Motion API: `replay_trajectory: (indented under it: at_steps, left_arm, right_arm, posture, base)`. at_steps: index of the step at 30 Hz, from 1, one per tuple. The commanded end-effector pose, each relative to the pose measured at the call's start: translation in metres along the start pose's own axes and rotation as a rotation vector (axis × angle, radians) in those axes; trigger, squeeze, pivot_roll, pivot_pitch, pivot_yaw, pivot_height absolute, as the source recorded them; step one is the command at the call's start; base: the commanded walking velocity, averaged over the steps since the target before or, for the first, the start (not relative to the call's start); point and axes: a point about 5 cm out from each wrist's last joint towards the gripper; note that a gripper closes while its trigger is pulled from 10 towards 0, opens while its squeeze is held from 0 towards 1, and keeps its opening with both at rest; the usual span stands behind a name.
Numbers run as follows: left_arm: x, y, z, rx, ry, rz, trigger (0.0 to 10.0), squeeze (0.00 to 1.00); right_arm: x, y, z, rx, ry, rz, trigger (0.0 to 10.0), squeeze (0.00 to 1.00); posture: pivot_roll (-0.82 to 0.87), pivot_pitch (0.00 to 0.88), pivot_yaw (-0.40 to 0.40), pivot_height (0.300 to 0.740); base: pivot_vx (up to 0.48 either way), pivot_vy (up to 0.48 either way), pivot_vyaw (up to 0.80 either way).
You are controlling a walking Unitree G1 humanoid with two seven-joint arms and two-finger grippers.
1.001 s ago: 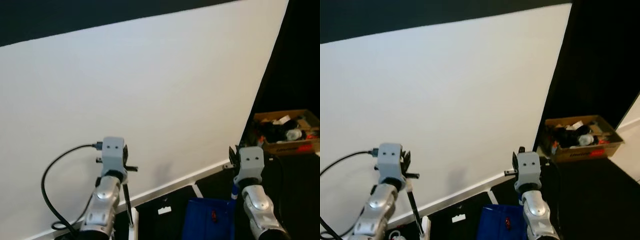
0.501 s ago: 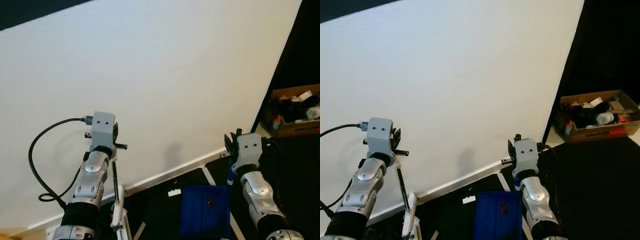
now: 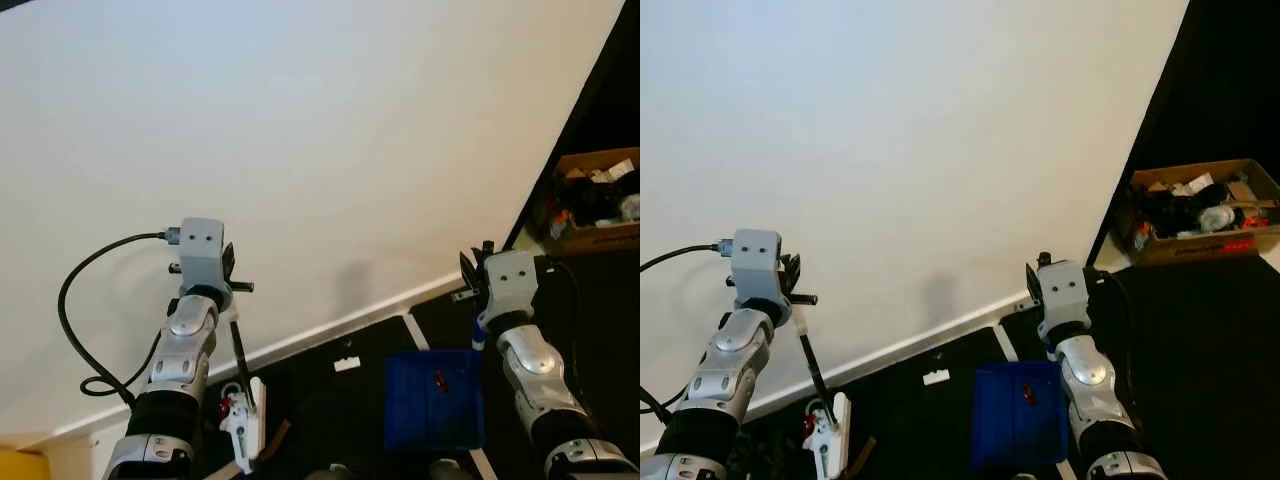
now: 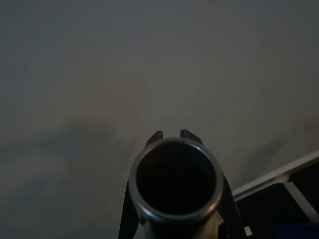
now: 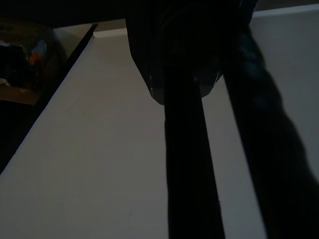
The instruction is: Sweep floor
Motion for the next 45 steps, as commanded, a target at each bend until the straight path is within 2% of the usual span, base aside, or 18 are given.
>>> replay_trajectory:
  at_steps: [1, 7, 8, 12, 14, 21, 25, 29, 33, 34, 38, 40, 42, 45]
  left_arm:
    - [0.0, -0.004, 0.0, 0.018, 0.031, -0.038, 10.0, 0.0]
    - [0.003, -0.003, 0.006, 0.033, 0.048, -0.092, 10.0, 0.0]
    - [0.006, -0.002, 0.009, 0.04, 0.063, -0.129, 10.0, 0.0]
    - [0.013, 0.01, 0.016, 0.008, 0.099, -0.193, 10.0, 0.0]
    - [0.018, 0.022, 0.021, -0.025, 0.128, -0.22, 10.0, 0.0]
    - [0.023, 0.035, 0.026, -0.073, 0.14, -0.216, 10.0, 0.0]
    - [0.025, 0.036, 0.027, -0.069, 0.144, -0.225, 10.0, 0.0]
    - [0.037, 0.037, 0.03, -0.079, 0.185, -0.252, 10.0, 0.0]
    - [0.03, 0.036, 0.031, -0.073, 0.159, -0.254, 10.0, 0.0]
    - [0.023, 0.037, 0.03, -0.076, 0.14, -0.238, 10.0, 0.0]
    - [0.015, 0.039, 0.027, -0.072, 0.114, -0.244, 10.0, 0.0]
    - [0.003, 0.044, 0.025, -0.06, 0.087, -0.237, 10.0, 0.0]
    - [0.002, 0.046, 0.025, -0.059, 0.083, -0.235, 10.0, 0.0]
    - [-0.003, 0.058, 0.024, -0.084, 0.079, -0.238, 10.0, 0.0]
  right_arm:
    - [0.003, -0.007, 0.001, 0.016, 0.024, -0.012, 10.0, 0.0]
    - [0.01, -0.012, 0.008, 0.055, 0.043, -0.035, 10.0, 0.0]
    - [0.012, -0.014, 0.01, 0.071, 0.05, -0.04, 10.0, 0.0]
    - [0.014, -0.015, 0.014, 0.082, 0.056, -0.031, 10.0, 0.0]
    - [0.019, -0.013, 0.018, 0.062, 0.081, -0.042, 10.0, 0.0]
    - [0.03, -0.008, 0.025, 0.024, 0.129, -0.052, 10.0, 0.0]
    - [0.03, -0.006, 0.025, -0.003, 0.135, -0.048, 10.0, 0.0]
    - [0.032, -0.001, 0.023, -0.035, 0.155, -0.057, 10.0, 0.0]
    - [0.021, -0.011, 0.017, -0.002, 0.103, -0.042, 10.0, 0.0]
    - [0.016, -0.02, 0.012, 0.034, 0.082, -0.037, 10.0, 0.0]
    - [0.013, -0.031, 0.008, 0.054, 0.072, -0.005, 10.0, 0.0]
    - [0.014, -0.04, 0.007, 0.073, 0.072, 0.026, 10.0, 0.0]
    - [0.014, -0.041, 0.007, 0.076, 0.072, 0.03, 10.0, 0.0]
    - [0.016, -0.045, 0.008, 0.086, 0.074, 0.034, 10.0, 0.0]
  posture:
    - [0.09, 0.329, 0.152, 0.74]
    - [0.07, 0.353, 0.132, 0.74]
    - [0.07, 0.359, 0.126, 0.74]
    - [0.07, 0.365, 0.111, 0.74]
    - [0.08, 0.367, 0.11, 0.74]
    - [0.09, 0.366, 0.127, 0.74]
    - [0.09, 0.366, 0.127, 0.74]
    - [0.09, 0.362, 0.135, 0.74]
    - [0.1, 0.36, 0.136, 0.74]
    - [0.1, 0.36, 0.136, 0.74]
    - [0.1, 0.361, 0.139, 0.74]
    - [0.1, 0.362, 0.14, 0.74]
    - [0.1, 0.362, 0.14, 0.74]
    - [0.1, 0.36, 0.138, 0.74]
  base:
    - [0.0, 0.0, 0.0]
    - [0.0, 0.0, 0.0]
    - [0.0, 0.0, 0.0]
    - [0.0, 0.0, 0.0]
    - [0.0, 0.0, 0.0]
    - [0.0, 0.0, 0.0]
    - [0.0, 0.0, 0.0]
    - [0.0, 0.0, 0.0]
    - [0.0, 0.0, 0.0]
    - [0.0, 0.0, 0.0]
    - [0.0, 0.0, 0.0]
    - [0.0, 0.0, 0.0]
    - [0.0, 0.0, 0.0]
    - [0.0, 0.0, 0.0]
Point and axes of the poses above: a point about 5 cm out from each wrist's last joint towards the gripper, its own z axis pointing out of the wrist towards the gripper, its own x axis along the axis of the wrist's last joint, y = z × x, and after that the axes turned 14 degrees about -z, right-handed
